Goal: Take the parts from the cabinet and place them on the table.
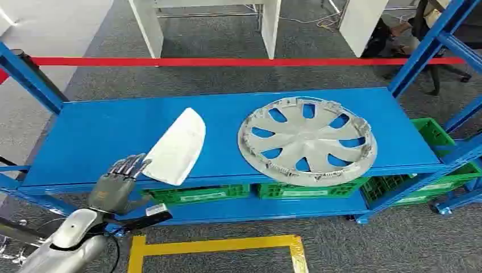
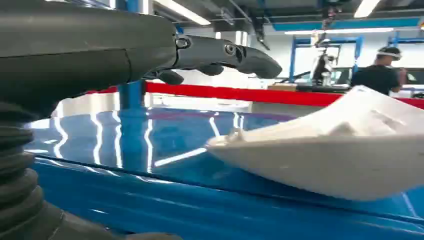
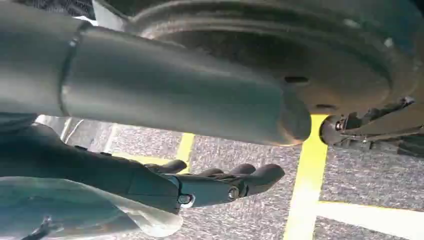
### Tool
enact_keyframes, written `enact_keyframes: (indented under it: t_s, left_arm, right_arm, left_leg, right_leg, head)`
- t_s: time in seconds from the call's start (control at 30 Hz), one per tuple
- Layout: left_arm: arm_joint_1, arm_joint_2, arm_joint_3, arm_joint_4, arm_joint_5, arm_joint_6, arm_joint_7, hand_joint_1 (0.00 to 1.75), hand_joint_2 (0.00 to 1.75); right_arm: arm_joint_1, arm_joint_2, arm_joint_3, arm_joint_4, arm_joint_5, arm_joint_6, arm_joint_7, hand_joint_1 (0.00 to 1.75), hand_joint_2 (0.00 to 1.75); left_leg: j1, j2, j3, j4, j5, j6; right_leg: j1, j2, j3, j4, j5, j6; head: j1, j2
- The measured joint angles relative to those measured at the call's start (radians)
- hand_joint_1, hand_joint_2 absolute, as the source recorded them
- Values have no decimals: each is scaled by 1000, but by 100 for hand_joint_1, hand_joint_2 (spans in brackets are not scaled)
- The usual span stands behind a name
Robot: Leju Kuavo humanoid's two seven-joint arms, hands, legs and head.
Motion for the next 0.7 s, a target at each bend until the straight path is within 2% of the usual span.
enact_keyframes:
  t_s: [0.23,0.7]
  left_arm:
    - [-45,-13,-38,49,-2,2,0,0,175]
    - [-163,-77,-158,154,-25,9,5,0,175]
  right_arm:
    - [-3,-7,13,-16,9,-3,4,0,0]
    - [-6,-14,39,-33,41,-13,32,0,0]
  left_leg:
    - [0,0,0,0,0,0]
    - [0,0,0,1,0,0]
  right_leg:
    - [0,0,0,0,0,0]
    - [0,0,0,0,0,0]
  head:
    - [0,0]
    - [0,0]
